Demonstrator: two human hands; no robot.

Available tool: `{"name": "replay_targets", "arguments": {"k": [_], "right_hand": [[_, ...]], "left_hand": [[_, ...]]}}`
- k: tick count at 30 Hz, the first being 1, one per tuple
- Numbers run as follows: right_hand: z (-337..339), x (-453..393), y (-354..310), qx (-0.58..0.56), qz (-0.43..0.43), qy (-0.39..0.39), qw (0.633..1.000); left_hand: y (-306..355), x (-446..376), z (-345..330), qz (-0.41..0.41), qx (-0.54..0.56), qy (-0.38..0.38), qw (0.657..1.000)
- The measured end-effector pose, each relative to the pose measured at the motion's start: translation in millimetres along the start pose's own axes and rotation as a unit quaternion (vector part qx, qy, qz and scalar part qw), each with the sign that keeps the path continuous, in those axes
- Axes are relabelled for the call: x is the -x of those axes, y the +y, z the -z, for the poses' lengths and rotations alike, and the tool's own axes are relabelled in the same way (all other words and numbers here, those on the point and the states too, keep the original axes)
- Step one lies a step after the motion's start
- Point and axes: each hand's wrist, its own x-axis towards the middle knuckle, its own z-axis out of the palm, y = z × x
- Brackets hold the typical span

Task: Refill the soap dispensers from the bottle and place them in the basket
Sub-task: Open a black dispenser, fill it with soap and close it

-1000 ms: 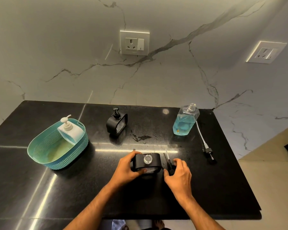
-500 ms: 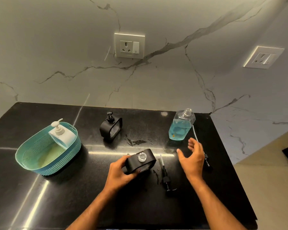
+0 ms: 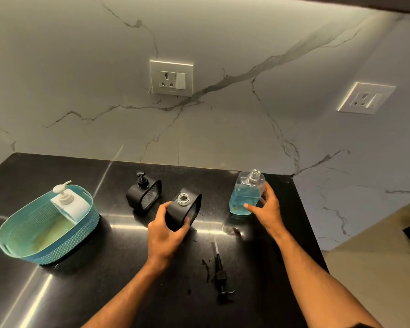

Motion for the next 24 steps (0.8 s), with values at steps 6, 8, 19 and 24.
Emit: {"name": "replay_targets", "arguments": {"k": [6,8,19,24], "right_hand": [[-5,-9,4,-0.013,-0.007,0.004,1.0],[-6,-11,5,-0.016,-0.014,0.012,1.0],[-31,20,-9,-0.021,0.052,0.089,0.995],[-43,34,-27,0.014,0.093,0.134,0.987]], "left_hand": [[14,-4,-8,-0.013,-0.007,0.009,1.0],[15,-5,-9,-0.013,-0.01,0.01,1.0],[15,-2,-10,0.003,-0.011,0.034,0.999],[23,1,-5,0.013,-0.007,0.055,0.998]]}}
